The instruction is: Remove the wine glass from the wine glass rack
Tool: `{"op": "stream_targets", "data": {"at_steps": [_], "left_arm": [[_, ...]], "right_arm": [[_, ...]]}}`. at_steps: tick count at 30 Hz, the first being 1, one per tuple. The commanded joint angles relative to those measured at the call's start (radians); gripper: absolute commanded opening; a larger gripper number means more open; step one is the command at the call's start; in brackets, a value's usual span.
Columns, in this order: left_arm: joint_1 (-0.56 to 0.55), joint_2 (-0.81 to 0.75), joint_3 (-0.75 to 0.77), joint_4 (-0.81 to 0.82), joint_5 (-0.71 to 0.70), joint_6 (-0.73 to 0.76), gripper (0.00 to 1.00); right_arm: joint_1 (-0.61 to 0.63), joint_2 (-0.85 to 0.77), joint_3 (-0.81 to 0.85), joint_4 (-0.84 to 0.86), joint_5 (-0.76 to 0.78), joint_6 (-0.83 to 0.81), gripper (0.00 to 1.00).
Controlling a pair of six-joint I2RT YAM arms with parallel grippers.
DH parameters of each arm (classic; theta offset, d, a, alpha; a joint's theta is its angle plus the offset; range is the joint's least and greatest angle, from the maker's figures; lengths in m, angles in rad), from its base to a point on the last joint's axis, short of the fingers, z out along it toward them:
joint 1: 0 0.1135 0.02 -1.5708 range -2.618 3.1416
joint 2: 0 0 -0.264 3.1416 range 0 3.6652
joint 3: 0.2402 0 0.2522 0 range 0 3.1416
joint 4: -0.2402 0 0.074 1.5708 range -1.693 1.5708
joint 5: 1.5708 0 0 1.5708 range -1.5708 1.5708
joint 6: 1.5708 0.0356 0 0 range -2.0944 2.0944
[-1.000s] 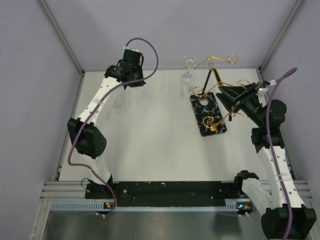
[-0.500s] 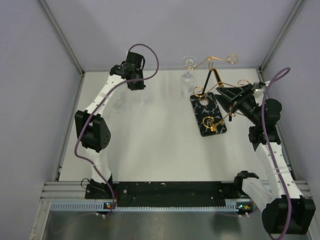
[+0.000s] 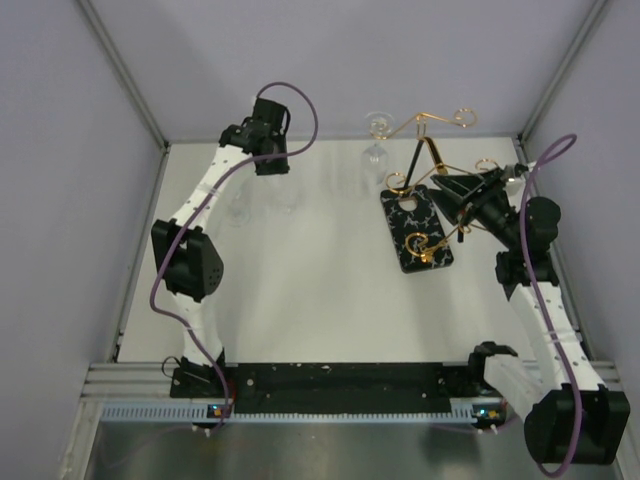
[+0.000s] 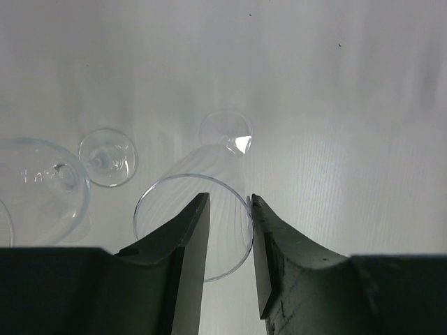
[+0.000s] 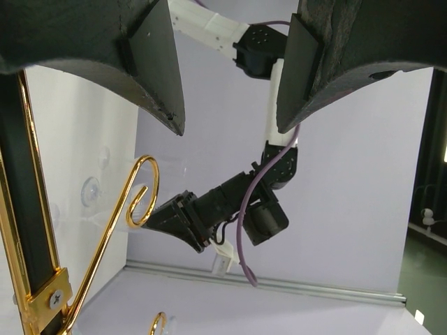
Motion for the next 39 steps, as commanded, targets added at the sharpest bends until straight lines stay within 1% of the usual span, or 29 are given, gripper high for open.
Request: {"op": "stream_targets", "data": {"at_steps": [1, 11, 20, 29, 35, 37, 39], "left_arm": [[0.007, 0.009, 0.047, 0.001, -0.01, 0.011, 0.36], [0.007, -0.016, 0.07, 0.028, 0.078, 0.001, 0.37], [0.004, -0.033, 0.099, 0.018, 0.105, -0.003, 0.38], [-0.002, -0.112, 0.169, -0.01, 0.108, -0.003, 0.39], [-0.03, -0.197, 0.173, 0.062, 0.287, -0.063, 0.41], [-0.028, -0.218, 0.154, 0.109, 0.389, -0.112, 0.41], [-0.028, -0.244, 0.11, 0.192, 0.472, -0.181, 0.41]], "right_arm": [[-0.003, -0.002, 0.001, 0.057, -0.01, -0.006, 0.55], [-0.001, -0.001, -0.002, 0.062, -0.01, -0.003, 0.55], [-0.001, -0.001, -0.024, 0.088, -0.013, 0.008, 0.55], [0.0, -0.004, -0.016, 0.082, -0.018, 0.007, 0.55], [0.0, -0.007, 0.007, 0.06, -0.021, -0.006, 0.55], [-0.001, -0.008, 0.019, 0.042, -0.024, -0.013, 0.55], [0.0, -0.015, 0.027, 0.033, -0.027, -0.016, 0.55]]}}
